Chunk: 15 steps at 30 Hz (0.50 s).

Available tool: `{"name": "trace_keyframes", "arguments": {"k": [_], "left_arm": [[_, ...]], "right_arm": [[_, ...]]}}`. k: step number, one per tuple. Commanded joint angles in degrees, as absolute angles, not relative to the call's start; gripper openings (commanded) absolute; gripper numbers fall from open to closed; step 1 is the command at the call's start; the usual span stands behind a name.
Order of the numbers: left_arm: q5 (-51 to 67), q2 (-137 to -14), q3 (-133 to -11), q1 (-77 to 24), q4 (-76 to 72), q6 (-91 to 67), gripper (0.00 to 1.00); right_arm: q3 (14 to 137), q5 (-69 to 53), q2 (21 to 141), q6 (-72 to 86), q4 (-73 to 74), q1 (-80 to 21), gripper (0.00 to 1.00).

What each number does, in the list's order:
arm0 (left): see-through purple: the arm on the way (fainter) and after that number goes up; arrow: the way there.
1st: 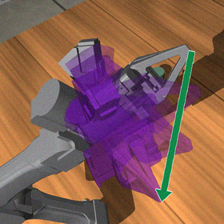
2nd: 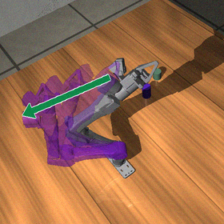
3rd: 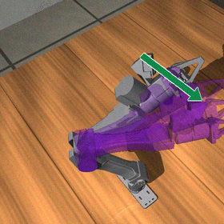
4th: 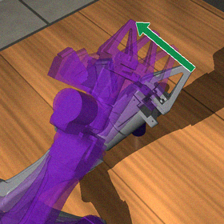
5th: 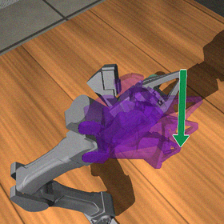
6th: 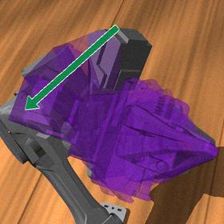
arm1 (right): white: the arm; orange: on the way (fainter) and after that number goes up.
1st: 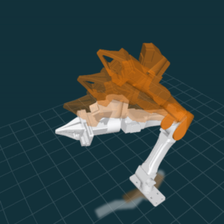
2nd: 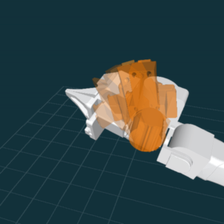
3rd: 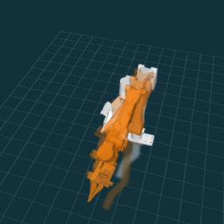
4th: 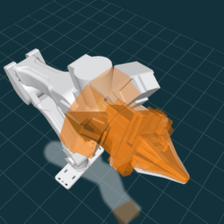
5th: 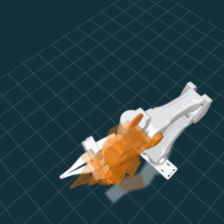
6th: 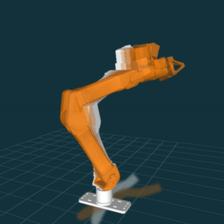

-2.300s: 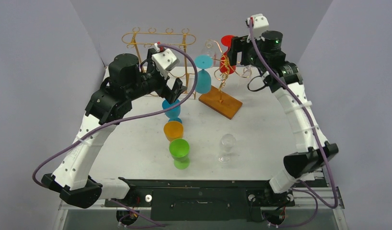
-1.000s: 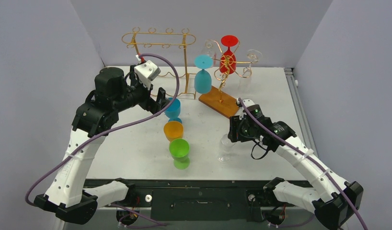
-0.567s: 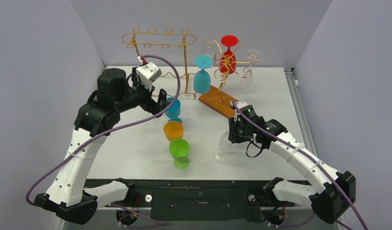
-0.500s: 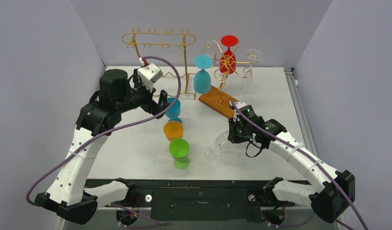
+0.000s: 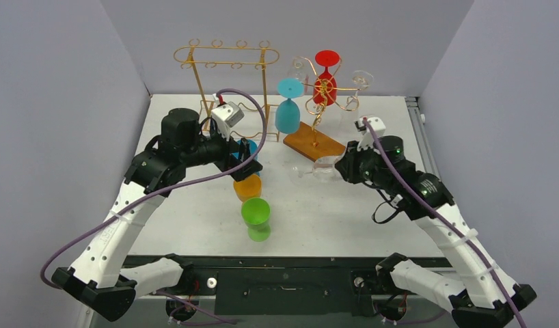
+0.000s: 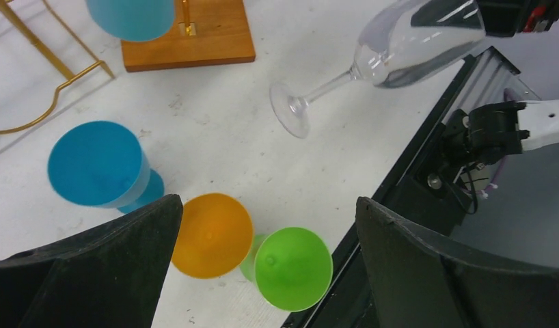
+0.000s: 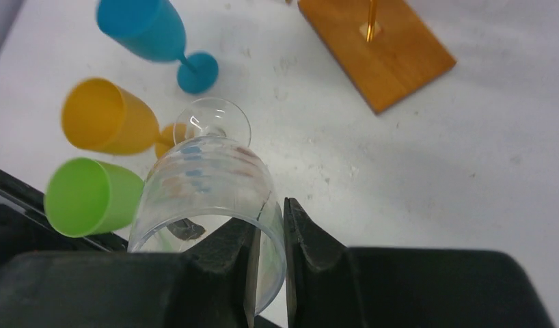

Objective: Place the wine glass upside down on the wine glass rack
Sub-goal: Pick up the wine glass at the center of the board, then turn the wine glass upside down at the wine rack.

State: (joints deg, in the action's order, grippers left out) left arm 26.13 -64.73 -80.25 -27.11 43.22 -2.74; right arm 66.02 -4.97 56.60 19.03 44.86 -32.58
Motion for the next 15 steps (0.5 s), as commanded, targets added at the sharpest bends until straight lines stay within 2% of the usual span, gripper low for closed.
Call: {"name": "trace_keyframes", "arguments": {"k": [1, 12, 15], "left_arm": [[29.6, -65.7, -82.7, -29.1, 37.9, -6.8, 0.96], [32.6, -71.0, -84.7, -30.4, 33.1, -13.8, 1.0], [32.8, -72.6, -85.6, -30.4, 32.1, -14.8, 0.91]], "right_arm": [[70.6, -6.6, 52.1, 21.0, 34.8, -31.8, 0.0], [69.3, -12.5, 51.6, 28.6, 18.1, -31.8, 0.0], [68.0, -14.0, 51.5, 30.9, 14.7, -31.8, 0.0]]}}
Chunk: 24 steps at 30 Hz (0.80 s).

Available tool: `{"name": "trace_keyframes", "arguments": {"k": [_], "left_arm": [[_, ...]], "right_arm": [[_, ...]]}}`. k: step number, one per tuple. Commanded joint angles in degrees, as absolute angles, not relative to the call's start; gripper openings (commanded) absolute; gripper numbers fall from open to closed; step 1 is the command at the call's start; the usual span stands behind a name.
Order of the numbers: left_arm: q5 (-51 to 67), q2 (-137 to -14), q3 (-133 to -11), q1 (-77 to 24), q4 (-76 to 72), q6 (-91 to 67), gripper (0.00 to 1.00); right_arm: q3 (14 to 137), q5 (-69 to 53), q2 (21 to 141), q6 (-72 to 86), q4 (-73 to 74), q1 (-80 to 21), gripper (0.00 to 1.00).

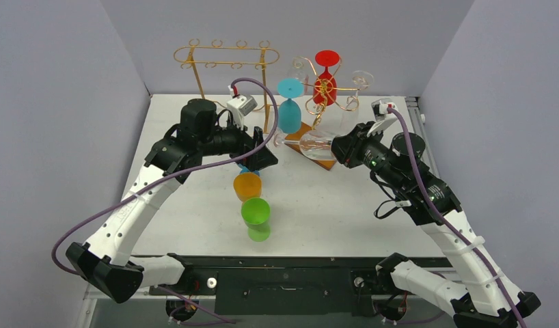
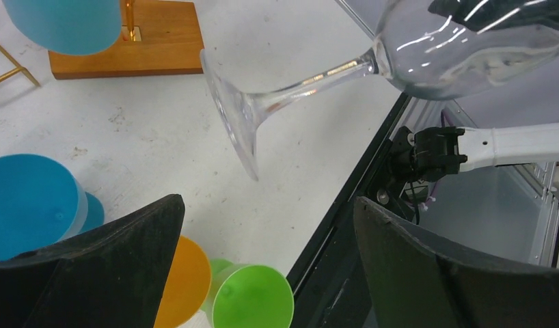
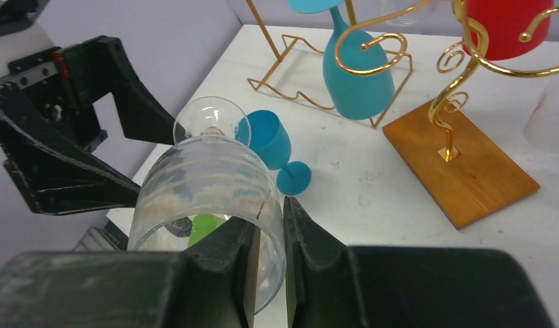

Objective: Place the wine glass upside down on the wine glass rack
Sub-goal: Turn the wine glass upside down at the wine rack.

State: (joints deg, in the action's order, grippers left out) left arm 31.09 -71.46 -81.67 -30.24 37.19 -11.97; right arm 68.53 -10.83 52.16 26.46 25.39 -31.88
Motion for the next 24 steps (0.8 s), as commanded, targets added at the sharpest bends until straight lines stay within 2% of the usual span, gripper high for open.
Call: {"name": "trace_keyframes", "arguments": {"k": [1, 7, 8, 10, 13, 14, 17, 18, 19, 20, 24], "left_arm": [[32.8, -73.1, -85.9, -30.4, 32.0, -14.8, 0.89], [32.2, -74.9, -88.6, -29.9, 32.0, -13.9, 0.59], [32.6, -75.2, -88.8, -29.7, 32.0, -13.8, 0.52], [33.2, -75.5, -89.3, -29.3, 31.9, -13.4, 0.29], [33.1, -75.6, -89.8, -28.8, 31.7, -12.4, 0.05], [33.2, -75.7, -90.3, -28.6, 32.0, -11.7, 0.0], [33.1, -75.9, -92.1, -28.6, 34.3, -7.5, 0.0], [32.7, -75.9, -92.9, -28.6, 35.1, -5.9, 0.0], [32.3, -75.9, -94.0, -28.6, 36.0, -3.5, 0.0], [31.9, -75.9, -95.0, -28.6, 36.9, -1.2, 0.0], [29.7, -75.0, -97.5, -28.6, 39.5, 10.9, 0.0]], "right_arm": [[67.7, -14.5, 51.6, 31.4, 13.8, -31.8, 0.0], [65.2, -16.8, 51.6, 34.5, 10.3, -31.9, 0.0], [64.8, -17.1, 51.6, 34.7, 9.9, -31.9, 0.0], [64.0, -17.7, 51.6, 35.4, 8.9, -32.0, 0.0], [62.6, -19.2, 51.4, 36.4, 7.1, -32.3, 0.0], [61.9, -19.9, 51.4, 36.7, 6.6, -32.4, 0.0], [60.7, -21.6, 51.1, 36.7, 6.4, -32.4, 0.03], [60.3, -22.4, 50.9, 36.4, 7.1, -32.4, 0.09], [60.1, -23.1, 50.6, 35.7, 8.4, -32.3, 0.23], [60.0, -23.5, 50.2, 34.6, 10.0, -32.2, 0.3], [58.6, -25.4, 47.3, 30.8, 16.2, -31.2, 0.53]]}}
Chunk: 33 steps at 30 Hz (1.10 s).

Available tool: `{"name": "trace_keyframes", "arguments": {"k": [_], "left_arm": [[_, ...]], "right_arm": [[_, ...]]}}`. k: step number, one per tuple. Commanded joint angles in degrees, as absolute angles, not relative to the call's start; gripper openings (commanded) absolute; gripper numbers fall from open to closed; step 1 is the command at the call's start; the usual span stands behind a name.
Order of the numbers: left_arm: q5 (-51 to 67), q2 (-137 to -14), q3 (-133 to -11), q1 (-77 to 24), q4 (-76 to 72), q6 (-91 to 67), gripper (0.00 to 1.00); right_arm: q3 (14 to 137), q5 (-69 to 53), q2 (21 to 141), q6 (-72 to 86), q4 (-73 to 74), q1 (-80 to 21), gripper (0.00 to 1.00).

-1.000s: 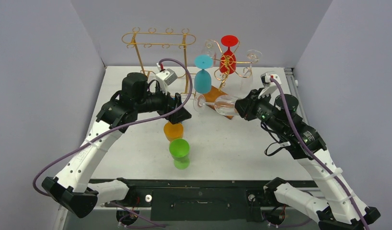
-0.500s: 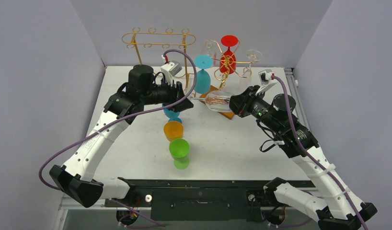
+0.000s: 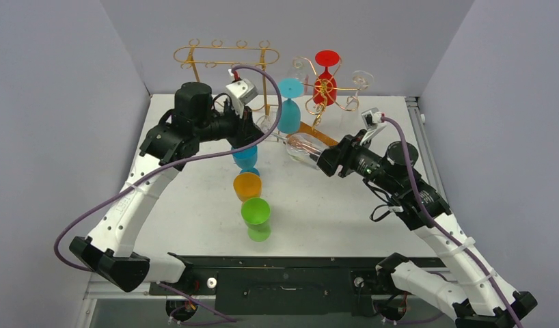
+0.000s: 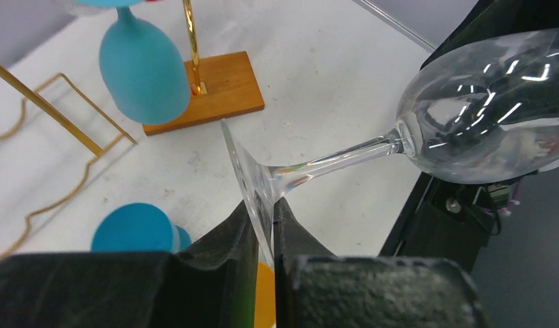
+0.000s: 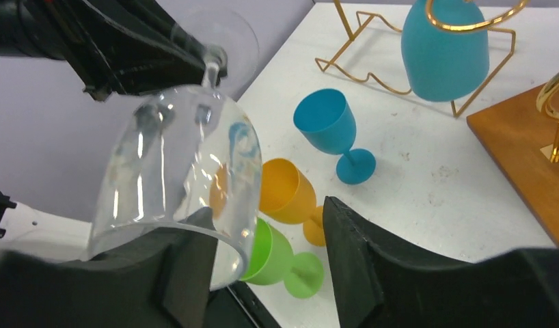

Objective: Place the wine glass upside down on the wine glass rack
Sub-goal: Turn the wine glass upside down at the wine rack.

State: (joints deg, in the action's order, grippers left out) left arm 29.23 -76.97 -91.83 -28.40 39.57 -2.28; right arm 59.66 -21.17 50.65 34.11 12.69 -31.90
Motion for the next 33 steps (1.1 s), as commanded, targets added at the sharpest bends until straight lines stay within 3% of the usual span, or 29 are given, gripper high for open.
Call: {"name": "trace_keyframes", "arguments": {"k": [1, 5, 12, 21, 28, 33], "left_arm": [[29.3, -74.7, -97.6, -28.6, 39.7, 13.6, 0.0], [27.7, -72.8, -97.9, -29.6, 41.2, 25.9, 0.0], [21.0, -68.5, -95.2, -34.9, 39.5, 44.9, 0.0], [14.8, -61.1, -84.2, -44.6, 30.0, 68.6, 0.0], [12.9, -59.3, -80.4, -49.6, 26.6, 77.4, 0.0], [12.1, -59.1, -79.6, -51.4, 24.9, 80.0, 0.0]], "right_arm": [[58.5, -25.8, 46.3, 29.8, 18.0, -30.7, 0.57], [59.4, -29.8, 44.5, 25.0, 26.1, -26.8, 0.65], [64.3, -31.3, 44.3, 19.2, 34.0, -23.0, 0.69], [60.6, -40.4, 48.6, 28.9, 11.4, -25.1, 0.77], [55.1, -42.3, 51.6, 22.0, 0.6, -35.3, 0.78], [50.2, -42.2, 50.6, 17.4, -4.6, -37.3, 0.78]]}}
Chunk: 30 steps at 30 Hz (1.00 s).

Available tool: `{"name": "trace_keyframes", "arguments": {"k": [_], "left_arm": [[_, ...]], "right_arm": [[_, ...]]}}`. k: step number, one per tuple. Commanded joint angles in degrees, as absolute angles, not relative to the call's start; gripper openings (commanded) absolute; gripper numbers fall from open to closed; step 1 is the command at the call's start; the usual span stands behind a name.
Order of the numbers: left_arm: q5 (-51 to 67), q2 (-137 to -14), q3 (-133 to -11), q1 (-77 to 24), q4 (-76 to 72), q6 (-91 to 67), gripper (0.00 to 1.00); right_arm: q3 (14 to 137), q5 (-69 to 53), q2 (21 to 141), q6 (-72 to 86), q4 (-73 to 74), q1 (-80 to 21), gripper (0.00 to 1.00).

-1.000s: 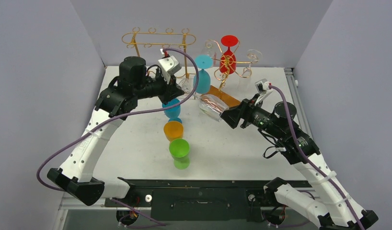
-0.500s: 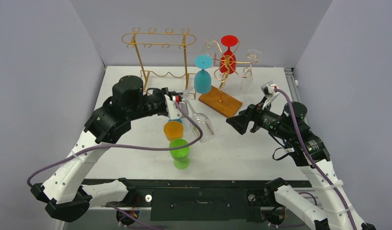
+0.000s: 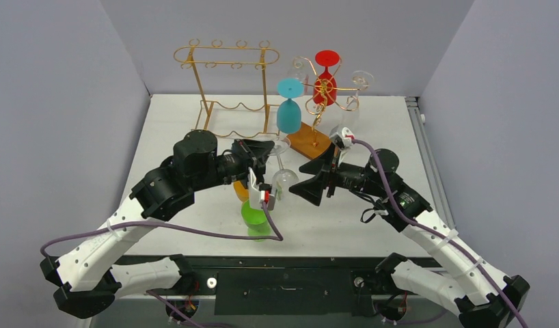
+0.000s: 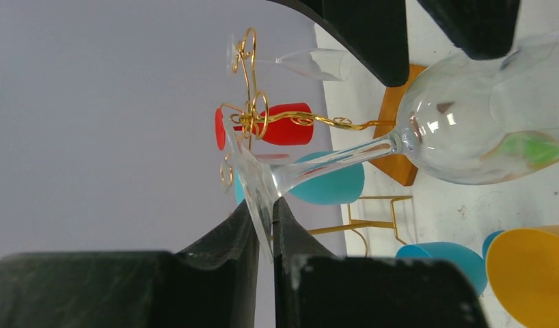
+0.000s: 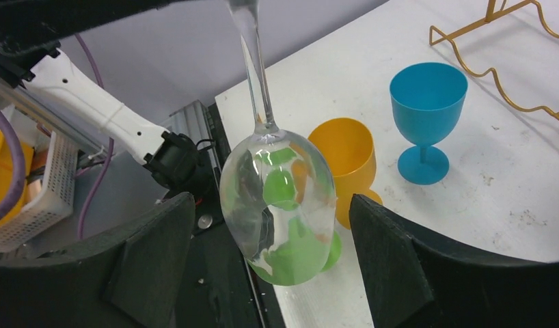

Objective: Place the wine glass upside down on the wine glass rack
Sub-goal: Turn the wine glass upside down at the wine rack.

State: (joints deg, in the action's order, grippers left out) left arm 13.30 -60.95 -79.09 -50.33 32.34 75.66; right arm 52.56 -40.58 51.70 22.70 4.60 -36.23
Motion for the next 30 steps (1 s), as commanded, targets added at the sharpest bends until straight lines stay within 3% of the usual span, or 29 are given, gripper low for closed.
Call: {"name": "trace_keyframes", "arguments": {"k": [1, 20, 26, 27, 30], "left_arm": [[12.0, -59.3, -79.8, -51.6, 24.9, 80.0, 0.0], [10.6, -60.4, -78.9, -55.1, 18.8, 80.9, 0.0], [10.6, -59.8, -77.0, -55.2, 18.1, 81.4, 0.0], [10.5, -59.7, -76.7, -55.2, 17.5, 81.3, 0.04], [10.1, -59.8, -76.2, -55.5, 16.2, 80.5, 0.46]], "right_arm": [[49.6, -41.9, 50.5, 16.2, -4.1, -37.4, 0.79], [45.0, -39.8, 57.0, 11.8, -11.8, -40.5, 0.8], [41.0, -34.5, 53.4, 11.7, -16.4, -37.6, 0.68], [40.7, -34.0, 53.2, 11.5, -17.1, -37.2, 0.66], [38.8, -30.9, 53.0, 11.5, -20.2, -35.6, 0.59]]}}
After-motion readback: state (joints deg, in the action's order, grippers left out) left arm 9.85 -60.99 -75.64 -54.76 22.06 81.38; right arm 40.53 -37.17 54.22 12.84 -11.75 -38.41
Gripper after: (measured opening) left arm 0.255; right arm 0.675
